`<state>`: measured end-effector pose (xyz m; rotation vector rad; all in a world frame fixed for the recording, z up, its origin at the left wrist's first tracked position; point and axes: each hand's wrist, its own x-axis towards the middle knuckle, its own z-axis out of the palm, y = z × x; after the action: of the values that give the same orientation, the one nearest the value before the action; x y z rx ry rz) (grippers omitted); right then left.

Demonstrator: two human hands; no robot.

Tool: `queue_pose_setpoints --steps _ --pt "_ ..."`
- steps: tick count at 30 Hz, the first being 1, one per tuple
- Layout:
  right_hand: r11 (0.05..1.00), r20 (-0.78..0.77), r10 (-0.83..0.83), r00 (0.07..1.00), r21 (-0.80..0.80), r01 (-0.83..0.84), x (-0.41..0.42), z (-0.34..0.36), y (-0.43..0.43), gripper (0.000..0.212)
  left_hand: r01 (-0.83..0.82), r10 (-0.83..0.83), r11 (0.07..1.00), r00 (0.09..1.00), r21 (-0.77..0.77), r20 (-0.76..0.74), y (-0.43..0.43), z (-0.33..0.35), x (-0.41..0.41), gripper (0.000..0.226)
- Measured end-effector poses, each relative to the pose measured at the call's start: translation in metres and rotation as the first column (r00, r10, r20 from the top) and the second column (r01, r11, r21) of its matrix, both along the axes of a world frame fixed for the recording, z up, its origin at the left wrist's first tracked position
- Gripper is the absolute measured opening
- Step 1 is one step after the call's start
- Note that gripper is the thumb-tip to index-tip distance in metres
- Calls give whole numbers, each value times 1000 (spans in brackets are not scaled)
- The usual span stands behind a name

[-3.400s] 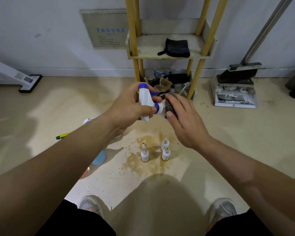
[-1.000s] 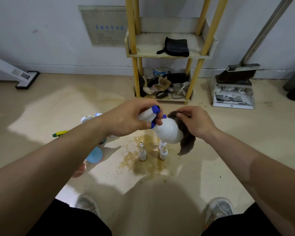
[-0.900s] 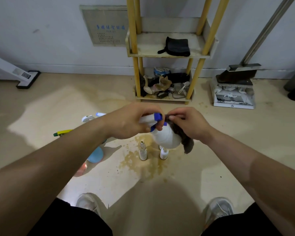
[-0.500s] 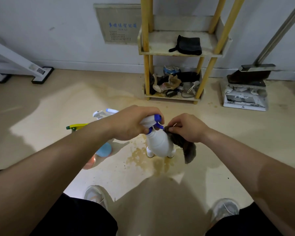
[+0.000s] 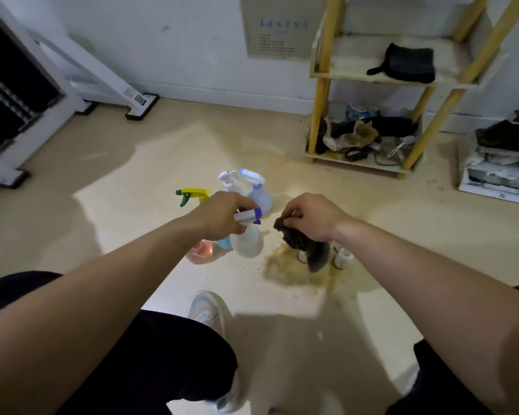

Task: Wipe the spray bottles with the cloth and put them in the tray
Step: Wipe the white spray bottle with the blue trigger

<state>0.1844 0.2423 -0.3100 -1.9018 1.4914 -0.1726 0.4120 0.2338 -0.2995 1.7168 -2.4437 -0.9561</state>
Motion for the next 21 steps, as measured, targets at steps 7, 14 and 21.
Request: queue_pose_setpoints --steps 7,14,21 --pt "994 -49 111 993 10 -111 46 -22 -13 18 -94 90 995 981 15 174 4 -68 42 46" --pt "990 -80 143 986 28 -141 68 -54 -23 16 -190 179 981 958 28 225 -1 -125 64 39" --pt "992 -123 88 989 96 -76 70 -73 -36 11 -266 248 961 951 80 184 -15 -144 68 36"
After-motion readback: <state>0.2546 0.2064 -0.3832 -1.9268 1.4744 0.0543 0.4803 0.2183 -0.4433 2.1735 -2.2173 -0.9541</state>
